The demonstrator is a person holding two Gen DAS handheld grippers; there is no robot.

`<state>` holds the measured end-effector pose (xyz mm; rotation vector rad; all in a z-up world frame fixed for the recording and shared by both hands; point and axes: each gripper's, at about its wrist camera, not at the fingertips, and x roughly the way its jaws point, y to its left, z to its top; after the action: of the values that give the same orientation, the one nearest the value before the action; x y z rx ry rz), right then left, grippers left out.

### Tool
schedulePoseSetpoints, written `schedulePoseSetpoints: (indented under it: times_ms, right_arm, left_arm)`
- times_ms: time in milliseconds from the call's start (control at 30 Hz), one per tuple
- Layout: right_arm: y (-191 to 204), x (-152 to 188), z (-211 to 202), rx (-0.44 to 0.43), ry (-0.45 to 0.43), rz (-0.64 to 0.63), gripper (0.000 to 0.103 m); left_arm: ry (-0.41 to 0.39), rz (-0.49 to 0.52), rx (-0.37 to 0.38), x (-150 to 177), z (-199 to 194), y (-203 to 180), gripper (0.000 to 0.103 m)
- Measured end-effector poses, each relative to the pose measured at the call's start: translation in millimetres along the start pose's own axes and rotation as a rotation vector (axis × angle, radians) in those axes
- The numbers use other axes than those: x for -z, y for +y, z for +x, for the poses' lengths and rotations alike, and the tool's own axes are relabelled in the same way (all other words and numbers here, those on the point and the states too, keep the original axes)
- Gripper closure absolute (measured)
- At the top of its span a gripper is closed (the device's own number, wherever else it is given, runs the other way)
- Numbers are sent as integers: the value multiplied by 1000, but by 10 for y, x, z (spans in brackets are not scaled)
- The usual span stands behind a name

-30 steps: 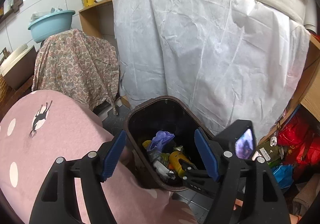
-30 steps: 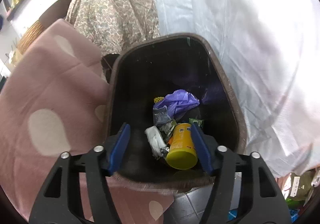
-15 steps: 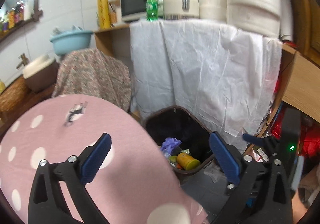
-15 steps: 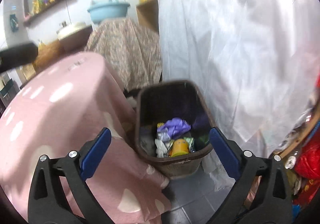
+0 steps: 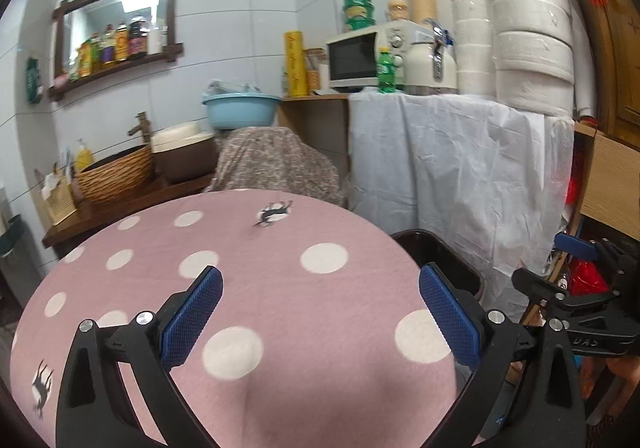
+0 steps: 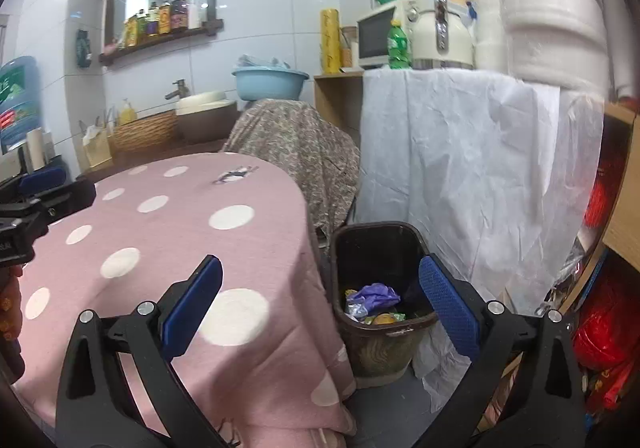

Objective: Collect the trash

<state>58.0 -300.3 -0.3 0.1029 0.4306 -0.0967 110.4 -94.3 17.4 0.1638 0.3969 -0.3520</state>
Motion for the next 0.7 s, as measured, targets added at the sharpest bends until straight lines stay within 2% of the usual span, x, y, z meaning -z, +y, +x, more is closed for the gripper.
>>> schedulePoseSetpoints:
  times_ms: [200, 367, 700]
  right_arm:
    - [362, 32, -394, -39, -60, -54, 6]
    - [588, 103, -703, -32, -127, -90, 6]
    - [756, 236, -1039, -44, -163, -98, 6]
  left_arm:
    - [-46, -80, -87, 176, -403, 239, 5]
    - [-71, -123, -133, 324, -677, 297, 5]
    - [-129, -148, -188, 511, -950, 288, 5]
